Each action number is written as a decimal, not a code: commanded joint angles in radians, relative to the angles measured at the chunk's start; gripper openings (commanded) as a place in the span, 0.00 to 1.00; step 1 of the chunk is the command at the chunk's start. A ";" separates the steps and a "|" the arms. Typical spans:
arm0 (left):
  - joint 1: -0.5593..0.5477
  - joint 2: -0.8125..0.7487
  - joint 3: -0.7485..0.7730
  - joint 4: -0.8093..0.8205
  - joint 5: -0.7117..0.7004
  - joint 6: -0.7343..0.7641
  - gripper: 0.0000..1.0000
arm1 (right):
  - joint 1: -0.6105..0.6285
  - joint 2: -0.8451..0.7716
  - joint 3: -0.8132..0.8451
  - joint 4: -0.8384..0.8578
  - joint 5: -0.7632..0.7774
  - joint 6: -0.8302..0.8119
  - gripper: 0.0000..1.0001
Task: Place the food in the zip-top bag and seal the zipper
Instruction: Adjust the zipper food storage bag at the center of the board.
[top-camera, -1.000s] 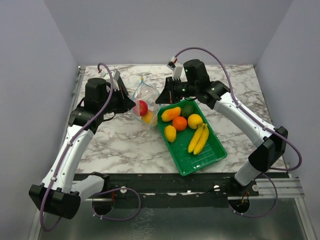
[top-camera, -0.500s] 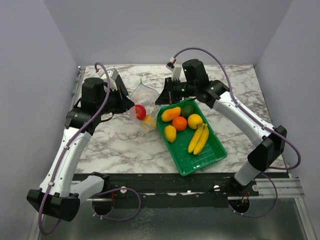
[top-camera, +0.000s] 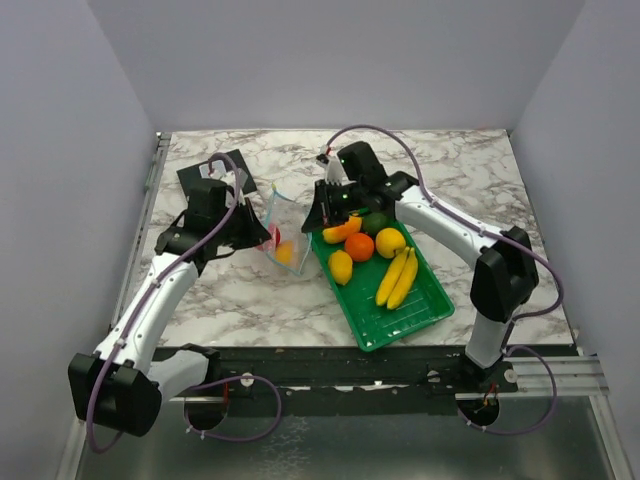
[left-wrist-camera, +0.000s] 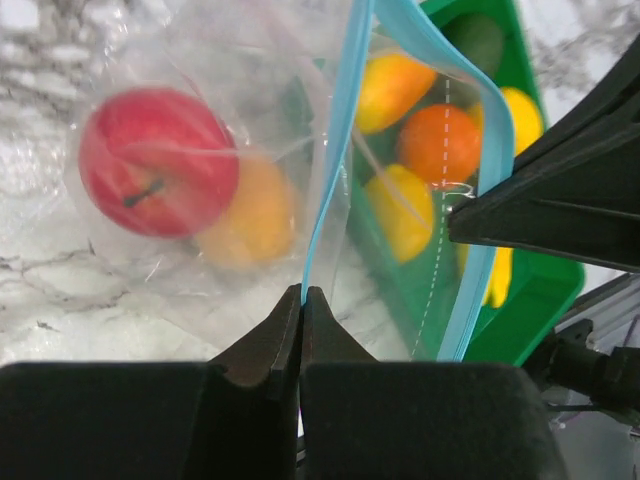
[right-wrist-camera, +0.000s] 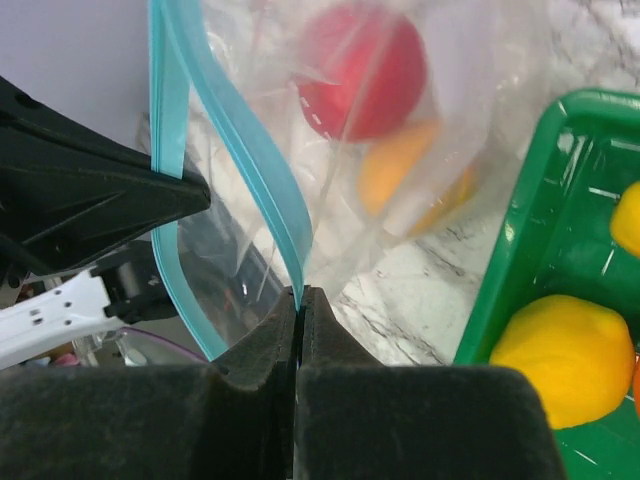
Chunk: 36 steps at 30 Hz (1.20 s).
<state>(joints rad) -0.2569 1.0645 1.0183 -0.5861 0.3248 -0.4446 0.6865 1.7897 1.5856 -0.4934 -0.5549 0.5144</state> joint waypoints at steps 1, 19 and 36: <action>0.004 0.053 -0.081 0.077 -0.028 -0.007 0.00 | 0.009 0.055 -0.023 0.030 -0.027 0.031 0.01; 0.004 -0.031 0.335 -0.048 0.014 -0.011 0.01 | 0.046 -0.045 0.210 -0.087 0.027 0.033 0.01; 0.004 -0.078 0.170 -0.057 -0.089 0.038 0.00 | 0.047 -0.062 0.039 -0.004 0.095 0.045 0.01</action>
<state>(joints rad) -0.2569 1.0168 1.2217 -0.6365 0.2901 -0.4362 0.7277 1.7443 1.6577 -0.5343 -0.5060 0.5503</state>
